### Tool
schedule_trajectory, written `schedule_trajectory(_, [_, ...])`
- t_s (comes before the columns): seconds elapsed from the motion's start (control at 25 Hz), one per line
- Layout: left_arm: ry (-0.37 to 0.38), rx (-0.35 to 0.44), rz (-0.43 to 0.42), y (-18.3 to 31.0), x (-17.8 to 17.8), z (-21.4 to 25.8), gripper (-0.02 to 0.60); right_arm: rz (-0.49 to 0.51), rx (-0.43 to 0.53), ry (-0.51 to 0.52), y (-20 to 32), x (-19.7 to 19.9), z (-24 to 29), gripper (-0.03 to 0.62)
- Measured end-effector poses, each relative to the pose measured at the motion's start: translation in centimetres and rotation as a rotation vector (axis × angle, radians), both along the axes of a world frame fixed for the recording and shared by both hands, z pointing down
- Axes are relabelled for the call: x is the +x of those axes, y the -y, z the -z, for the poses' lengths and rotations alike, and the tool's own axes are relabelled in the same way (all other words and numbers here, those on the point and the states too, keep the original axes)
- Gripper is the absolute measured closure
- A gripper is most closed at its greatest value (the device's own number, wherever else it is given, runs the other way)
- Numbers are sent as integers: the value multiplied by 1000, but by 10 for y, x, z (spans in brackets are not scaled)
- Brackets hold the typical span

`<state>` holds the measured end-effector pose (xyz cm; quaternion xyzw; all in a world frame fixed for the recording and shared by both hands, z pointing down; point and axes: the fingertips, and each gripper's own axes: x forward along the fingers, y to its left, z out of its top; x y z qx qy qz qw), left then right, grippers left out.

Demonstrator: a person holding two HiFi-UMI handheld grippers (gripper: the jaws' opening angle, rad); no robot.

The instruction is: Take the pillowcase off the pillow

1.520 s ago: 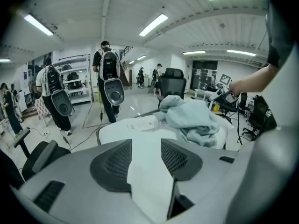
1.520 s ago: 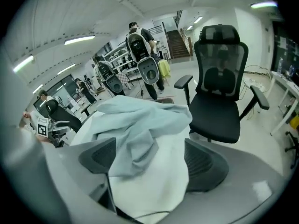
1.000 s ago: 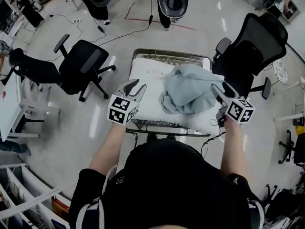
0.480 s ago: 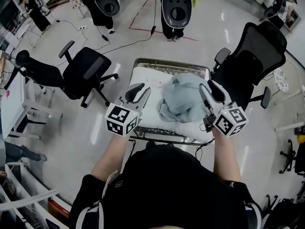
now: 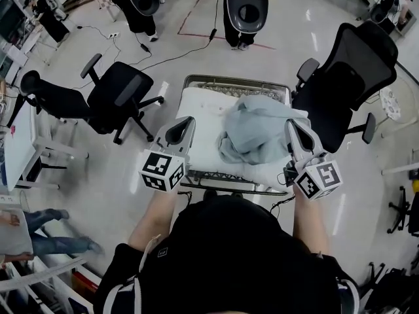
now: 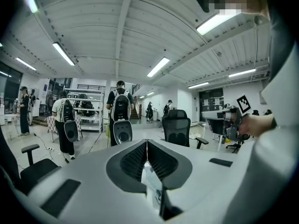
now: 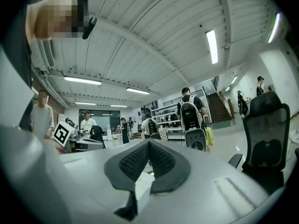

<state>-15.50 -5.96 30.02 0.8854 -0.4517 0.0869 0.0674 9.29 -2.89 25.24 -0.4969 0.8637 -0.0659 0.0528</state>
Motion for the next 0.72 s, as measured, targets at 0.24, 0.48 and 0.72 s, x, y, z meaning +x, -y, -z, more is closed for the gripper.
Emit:
schedule_trajectory(0.24, [6, -4, 13, 12, -3, -2, 572, 1, -45, 6, 10, 5, -13, 586])
schedule_trajectory(0.48, [8, 4, 17, 21, -3, 1, 572, 11, -37, -14, 18, 0, -7, 586])
schedule_trajectory(0.72, [8, 1, 20, 19, -3, 1, 572, 21, -33, -29, 18, -2, -6, 586])
